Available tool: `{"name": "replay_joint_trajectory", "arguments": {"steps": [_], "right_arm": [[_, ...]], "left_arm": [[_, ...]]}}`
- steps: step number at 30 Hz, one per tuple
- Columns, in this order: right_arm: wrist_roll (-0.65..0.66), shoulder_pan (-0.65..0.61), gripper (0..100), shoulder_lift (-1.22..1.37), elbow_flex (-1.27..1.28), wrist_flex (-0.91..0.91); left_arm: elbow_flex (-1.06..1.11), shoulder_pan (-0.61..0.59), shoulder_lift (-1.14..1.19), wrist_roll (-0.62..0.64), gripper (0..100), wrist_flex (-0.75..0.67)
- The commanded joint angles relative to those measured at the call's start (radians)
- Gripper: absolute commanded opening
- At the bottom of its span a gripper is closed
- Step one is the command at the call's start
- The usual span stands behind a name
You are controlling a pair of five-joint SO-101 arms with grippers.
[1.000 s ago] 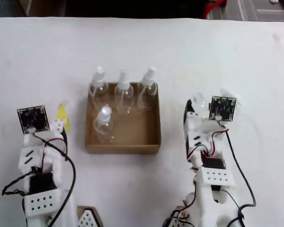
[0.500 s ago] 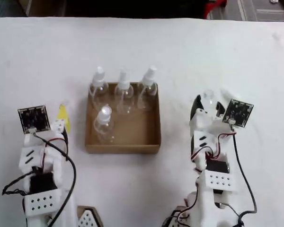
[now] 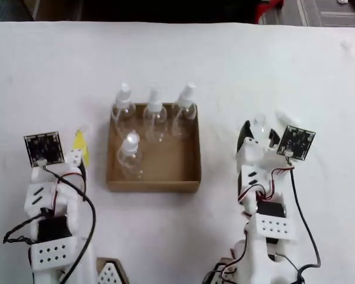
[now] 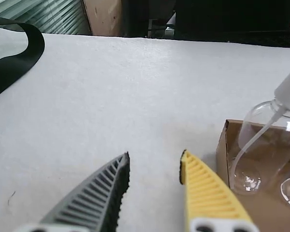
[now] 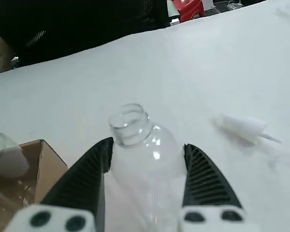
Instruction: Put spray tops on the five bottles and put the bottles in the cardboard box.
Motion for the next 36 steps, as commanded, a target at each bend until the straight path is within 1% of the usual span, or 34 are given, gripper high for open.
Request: {"name": "replay_joint_trajectory", "arguments": {"steps": [1,8,11,15,16,21,24,31,36], "right_arm": [[-0.011,-0.016,4.9,-0.015,-0.006,-0.028],[-0.011,-0.010,4.9,-0.013,-0.005,-0.024],[-0.006,-0.027,5.0,-0.012,0.005,-0.028],[0.092,-0.062,4.5,-0.010,0.017,-0.056],[0.094,-0.071,4.5,-0.001,0.028,-0.082],[0.094,-0.094,4.5,0.148,0.025,-0.291],[0.094,-0.117,4.5,0.280,-0.037,-0.386],[0.094,-0.101,4.4,0.545,-0.233,-0.420],[0.094,-0.077,4.4,0.570,-0.252,-0.418]], "left_arm": [[-0.032,0.008,-0.012,0.002,17,-0.026],[-0.032,0.008,-0.012,0.002,17,-0.025],[-0.032,0.008,-0.012,0.002,17,-0.025],[-0.032,0.007,-0.012,0.002,17,-0.026],[-0.032,0.007,-0.012,0.002,17,-0.026],[-0.034,0.007,-0.012,0.002,17,-0.026],[-0.034,0.007,-0.012,0.002,17,-0.026],[-0.032,0.007,-0.012,0.002,17,-0.026],[-0.032,0.008,-0.012,0.002,17,-0.026]]}}
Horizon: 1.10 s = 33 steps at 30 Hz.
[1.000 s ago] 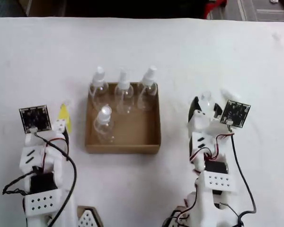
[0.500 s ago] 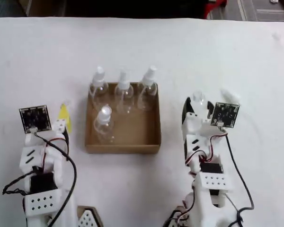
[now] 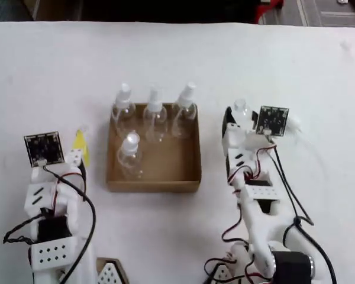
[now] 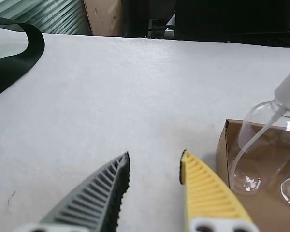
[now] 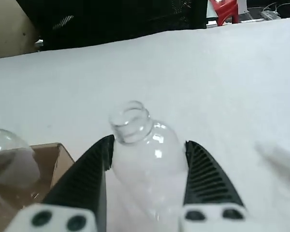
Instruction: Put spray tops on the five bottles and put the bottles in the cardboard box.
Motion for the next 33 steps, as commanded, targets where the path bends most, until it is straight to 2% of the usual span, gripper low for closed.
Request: {"name": "replay_joint_trajectory", "arguments": {"steps": [1,30,33], "right_arm": [[0.012,0.025,4.4,0.008,-0.054,-0.021],[0.018,-0.002,5.0,0.013,-0.031,-0.016],[0.018,-0.002,8.9,0.042,-0.035,-0.016]], "left_arm": [[-0.032,0.008,-0.012,0.002,17,-0.026],[-0.034,0.007,-0.012,0.002,17,-0.025],[-0.034,0.007,-0.012,0.002,17,-0.025]]}}
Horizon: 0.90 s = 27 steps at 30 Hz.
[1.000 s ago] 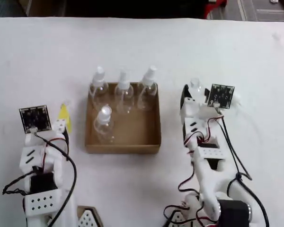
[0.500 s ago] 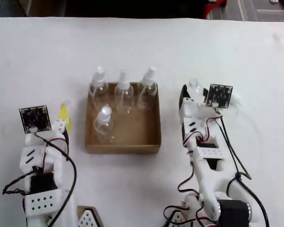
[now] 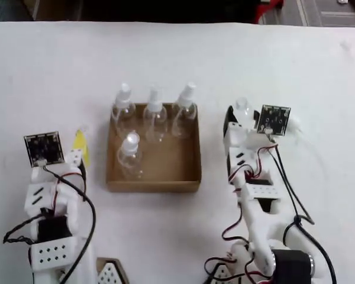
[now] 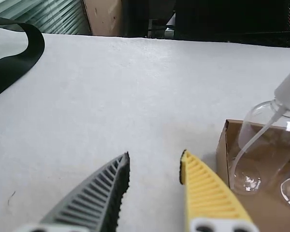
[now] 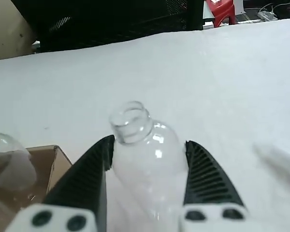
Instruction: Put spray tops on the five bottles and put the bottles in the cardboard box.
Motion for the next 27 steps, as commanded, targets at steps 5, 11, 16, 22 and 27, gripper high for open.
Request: {"name": "replay_joint_trajectory", "arguments": {"steps": [5,11,16,22,27], "right_arm": [[0.006,-0.010,19.1,0.071,-0.044,-0.022],[0.006,-0.008,19.3,0.071,-0.044,-0.022],[0.006,-0.002,20.3,0.042,-0.034,-0.016],[0.006,-0.008,32.1,-0.136,0.115,-0.008],[0.006,-0.004,32.7,-0.239,0.180,-0.008]], "left_arm": [[-0.034,0.007,-0.012,0.002,17,-0.025],[-0.034,0.007,-0.012,0.002,17,-0.026],[-0.034,0.007,-0.012,0.002,17,-0.026],[-0.034,0.007,-0.012,0.002,17,-0.026],[-0.034,0.007,-0.012,0.002,17,-0.026]]}}
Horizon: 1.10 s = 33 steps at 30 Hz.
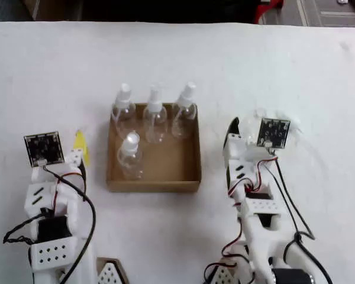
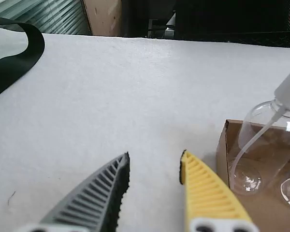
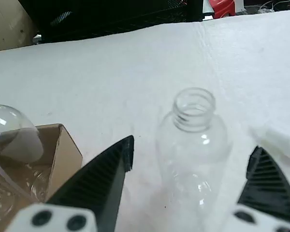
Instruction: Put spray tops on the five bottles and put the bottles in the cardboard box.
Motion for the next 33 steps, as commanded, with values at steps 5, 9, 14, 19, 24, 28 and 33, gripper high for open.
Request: {"name": "replay_joint_trajectory", "arguments": {"steps": [5,9,14,19,24,28,33], "right_arm": [[0.005,0.004,32.7,-0.082,0.017,0.001],[0.005,0.008,32.7,-0.087,0.017,0.001],[0.003,0.077,32.6,-0.093,0.012,-0.002],[0.005,0.119,32.6,-0.157,0.017,0.027],[0.012,0.122,32.6,-0.335,0.014,0.240],[0.008,0.143,32.6,-0.452,0.017,0.377],[0.017,0.127,32.5,-0.493,-0.008,0.467]], "left_arm": [[-0.034,0.007,-0.012,0.002,17,-0.026],[-0.034,0.007,-0.012,0.002,17,-0.026],[-0.034,0.007,-0.012,0.002,17,-0.026],[-0.034,0.007,-0.012,0.002,17,-0.026],[-0.034,0.007,-0.012,0.002,17,-0.026],[-0.034,0.007,-0.012,0.002,17,-0.026],[-0.034,0.007,-0.012,0.002,17,-0.026]]}}
